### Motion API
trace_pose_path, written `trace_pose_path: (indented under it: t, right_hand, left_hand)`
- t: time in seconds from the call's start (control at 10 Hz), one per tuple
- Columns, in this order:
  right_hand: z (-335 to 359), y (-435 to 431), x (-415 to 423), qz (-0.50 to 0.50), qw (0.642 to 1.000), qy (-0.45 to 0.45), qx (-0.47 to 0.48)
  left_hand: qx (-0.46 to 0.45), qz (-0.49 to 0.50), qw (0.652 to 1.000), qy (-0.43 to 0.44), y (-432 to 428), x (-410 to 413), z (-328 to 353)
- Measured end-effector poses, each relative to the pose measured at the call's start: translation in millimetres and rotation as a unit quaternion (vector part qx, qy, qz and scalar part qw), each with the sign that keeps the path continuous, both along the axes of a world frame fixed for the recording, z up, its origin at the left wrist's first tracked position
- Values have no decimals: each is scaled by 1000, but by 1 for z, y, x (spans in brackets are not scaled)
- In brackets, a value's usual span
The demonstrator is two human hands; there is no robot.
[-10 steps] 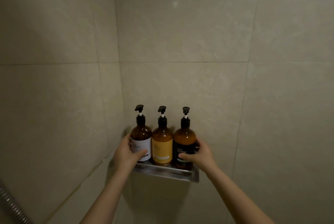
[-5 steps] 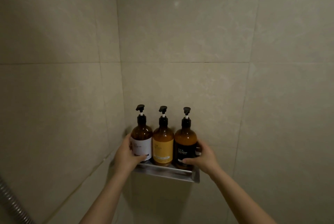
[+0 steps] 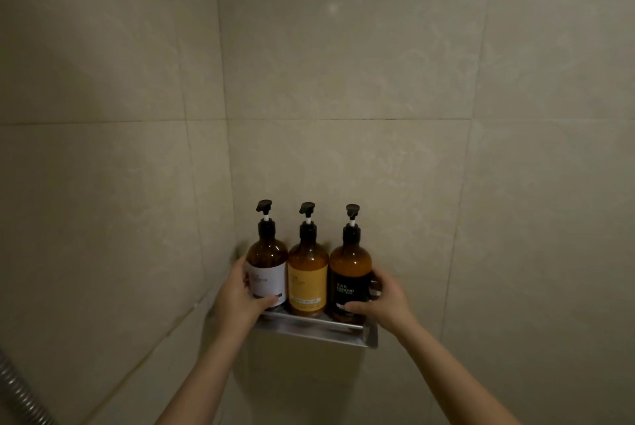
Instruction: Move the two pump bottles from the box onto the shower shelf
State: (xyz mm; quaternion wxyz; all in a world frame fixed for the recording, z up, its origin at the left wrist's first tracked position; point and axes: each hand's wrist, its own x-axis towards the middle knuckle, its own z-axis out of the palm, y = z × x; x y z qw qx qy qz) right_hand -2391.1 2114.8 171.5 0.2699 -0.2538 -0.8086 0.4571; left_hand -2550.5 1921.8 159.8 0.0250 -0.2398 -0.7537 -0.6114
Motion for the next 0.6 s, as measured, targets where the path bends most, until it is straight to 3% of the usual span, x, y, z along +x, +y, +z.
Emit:
trace_pose_path:
  t: [0.3,0.5,0.6]
  right_hand:
    - [6,0,2,0,999,-32,18]
    - [39,7,10,53,981,-178,56]
    - [81,10,17,4,978,-180,110]
  left_hand:
    - [-57,-20,998,30,-2,13,13]
    - [-194,-51,979,35,-15,23,54]
    - [-288,-43,956,37,-24,34,95]
